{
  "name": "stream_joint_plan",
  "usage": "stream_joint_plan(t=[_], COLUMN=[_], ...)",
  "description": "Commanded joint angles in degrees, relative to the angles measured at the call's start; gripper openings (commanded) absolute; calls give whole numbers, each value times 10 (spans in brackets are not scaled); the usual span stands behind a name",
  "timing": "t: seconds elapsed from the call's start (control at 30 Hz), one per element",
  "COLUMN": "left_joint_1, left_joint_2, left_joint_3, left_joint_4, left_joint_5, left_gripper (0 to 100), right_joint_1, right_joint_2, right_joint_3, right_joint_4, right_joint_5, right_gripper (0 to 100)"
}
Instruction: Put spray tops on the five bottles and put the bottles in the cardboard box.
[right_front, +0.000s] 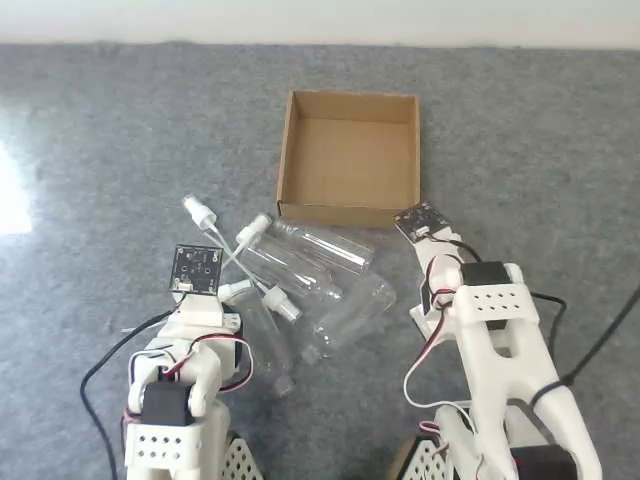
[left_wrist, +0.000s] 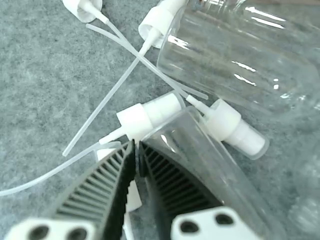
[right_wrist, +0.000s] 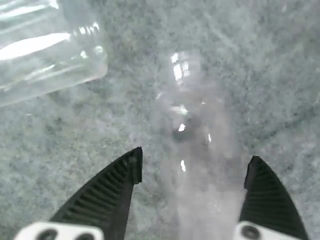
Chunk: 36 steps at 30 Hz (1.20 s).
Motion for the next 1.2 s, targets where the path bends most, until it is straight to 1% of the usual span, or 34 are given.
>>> stream_joint_plan(t=[0.0,0.17,0.27,0.63,0.77,0.97,1.17], left_joint_1=[1,1,1,1,1,1,1], left_joint_2=[-11,-11,-11,-11,-11,-11,-11], left_joint_3=[-12,-12,-12,-12,-12,-12,-12], left_joint_4=[3,3,3,3,3,3,3], left_joint_5=[-1,-1,-1,-1,-1,-1,-1], left_gripper=[13,13,13,13,13,13,13], right_joint_1=[-7,-7,-6,-7,-3,3,4], right_joint_2=[-26,-26,-26,-25,-25,-23,63], right_joint_3=[-10,-38,-66,-123,-135,-147,-187], right_joint_4=[20,74,95,100,104,104,106], right_joint_5=[30,67,75,76,101,105,105], right_gripper=[302,303,303,303,302,301,301])
